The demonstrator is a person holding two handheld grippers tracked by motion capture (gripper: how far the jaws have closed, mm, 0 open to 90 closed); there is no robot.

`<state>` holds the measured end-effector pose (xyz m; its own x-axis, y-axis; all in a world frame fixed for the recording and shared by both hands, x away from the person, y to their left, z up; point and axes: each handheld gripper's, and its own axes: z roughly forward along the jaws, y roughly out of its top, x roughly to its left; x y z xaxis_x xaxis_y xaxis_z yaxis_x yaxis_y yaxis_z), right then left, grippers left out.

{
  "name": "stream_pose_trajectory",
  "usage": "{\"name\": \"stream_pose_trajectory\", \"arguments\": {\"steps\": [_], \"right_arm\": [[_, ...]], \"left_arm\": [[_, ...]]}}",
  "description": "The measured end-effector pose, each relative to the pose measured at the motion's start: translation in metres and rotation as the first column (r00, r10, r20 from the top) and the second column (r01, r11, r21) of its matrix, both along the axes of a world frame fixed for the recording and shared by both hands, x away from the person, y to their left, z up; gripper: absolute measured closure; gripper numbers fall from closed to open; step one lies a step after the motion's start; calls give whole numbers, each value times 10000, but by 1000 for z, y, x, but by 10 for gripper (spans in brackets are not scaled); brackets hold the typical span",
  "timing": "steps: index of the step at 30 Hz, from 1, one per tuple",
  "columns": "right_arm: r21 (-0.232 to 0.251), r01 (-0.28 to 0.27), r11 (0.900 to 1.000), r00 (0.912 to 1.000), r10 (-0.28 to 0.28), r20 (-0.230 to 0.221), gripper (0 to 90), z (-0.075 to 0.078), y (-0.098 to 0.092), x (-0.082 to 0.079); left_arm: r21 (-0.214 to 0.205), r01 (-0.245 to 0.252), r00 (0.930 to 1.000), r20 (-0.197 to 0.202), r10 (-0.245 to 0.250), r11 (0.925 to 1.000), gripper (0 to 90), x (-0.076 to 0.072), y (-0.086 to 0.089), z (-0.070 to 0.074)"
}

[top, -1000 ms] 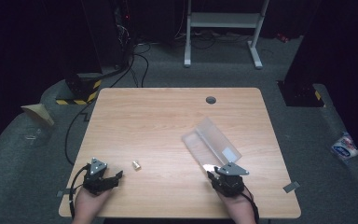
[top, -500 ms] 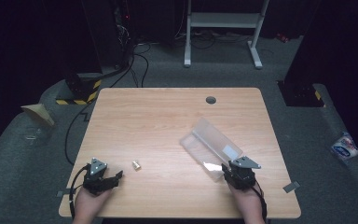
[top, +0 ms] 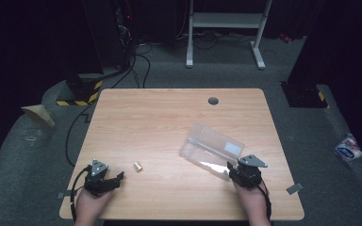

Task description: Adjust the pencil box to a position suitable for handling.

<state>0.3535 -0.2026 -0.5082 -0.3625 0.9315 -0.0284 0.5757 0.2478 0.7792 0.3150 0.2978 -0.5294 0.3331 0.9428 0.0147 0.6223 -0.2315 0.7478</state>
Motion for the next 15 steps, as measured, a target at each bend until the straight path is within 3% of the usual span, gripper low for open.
{"name": "stream_pose_trajectory", "arguments": {"steps": [6,15], "right_arm": [[-34,122,9999,9999,-123,-62,512,1,9,-7],[-58,91,9999,9996,-92,-267,550,2,11,-1]], "left_arm": [[-46,5,10000,27,-5,10000,267,0,0,0],[-38,-36,10000,19,36,10000,268,-1,-1,0]]}}
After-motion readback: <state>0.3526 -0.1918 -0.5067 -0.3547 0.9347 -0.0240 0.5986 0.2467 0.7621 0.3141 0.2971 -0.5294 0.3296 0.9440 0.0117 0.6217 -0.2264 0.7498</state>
